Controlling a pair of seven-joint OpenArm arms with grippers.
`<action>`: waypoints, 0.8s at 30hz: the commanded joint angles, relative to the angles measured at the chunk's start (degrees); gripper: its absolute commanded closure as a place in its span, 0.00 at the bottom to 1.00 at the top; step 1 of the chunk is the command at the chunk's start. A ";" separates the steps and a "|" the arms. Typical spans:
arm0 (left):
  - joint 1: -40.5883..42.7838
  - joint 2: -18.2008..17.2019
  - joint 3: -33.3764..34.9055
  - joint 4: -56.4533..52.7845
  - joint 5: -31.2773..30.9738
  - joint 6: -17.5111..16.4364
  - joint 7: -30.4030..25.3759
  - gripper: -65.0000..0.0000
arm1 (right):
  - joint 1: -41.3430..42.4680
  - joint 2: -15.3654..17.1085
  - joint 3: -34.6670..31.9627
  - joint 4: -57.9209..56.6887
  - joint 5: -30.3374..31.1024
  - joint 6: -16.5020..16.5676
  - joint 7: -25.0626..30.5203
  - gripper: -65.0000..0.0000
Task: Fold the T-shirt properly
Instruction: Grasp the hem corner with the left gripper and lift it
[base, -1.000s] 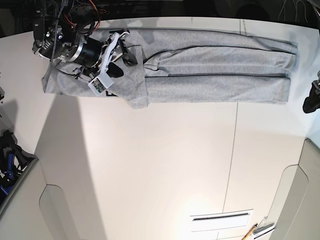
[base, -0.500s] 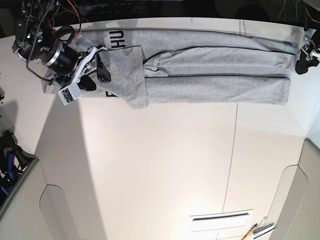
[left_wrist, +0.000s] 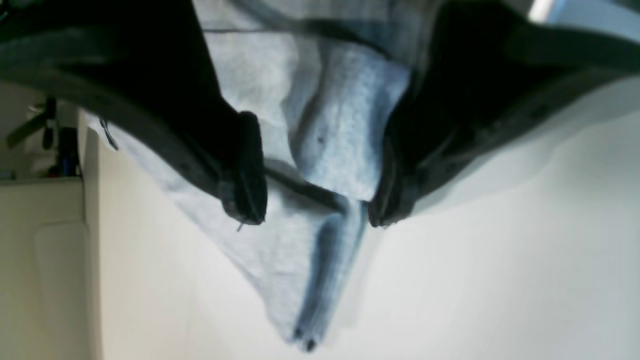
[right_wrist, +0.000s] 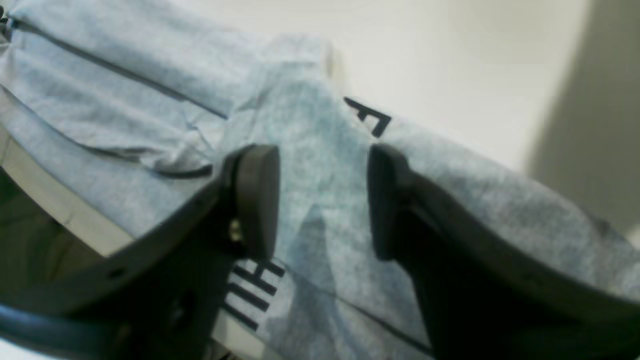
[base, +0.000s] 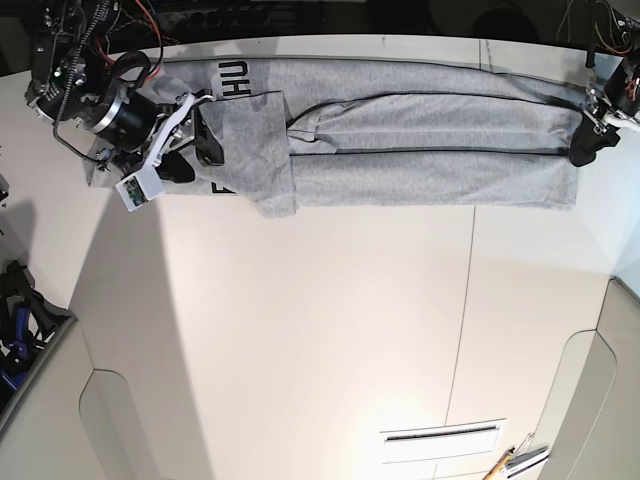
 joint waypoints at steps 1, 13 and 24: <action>0.46 -0.66 0.37 0.26 2.05 0.62 1.99 0.44 | 0.28 0.28 0.26 1.09 1.03 0.15 1.38 0.56; -1.88 -0.81 0.33 0.28 2.56 0.62 1.16 0.62 | 0.28 0.28 0.26 1.09 1.03 0.15 1.60 0.56; -3.96 -0.85 0.33 1.27 0.02 0.62 1.16 1.00 | 0.28 0.28 0.28 1.09 -4.35 -1.88 2.45 0.56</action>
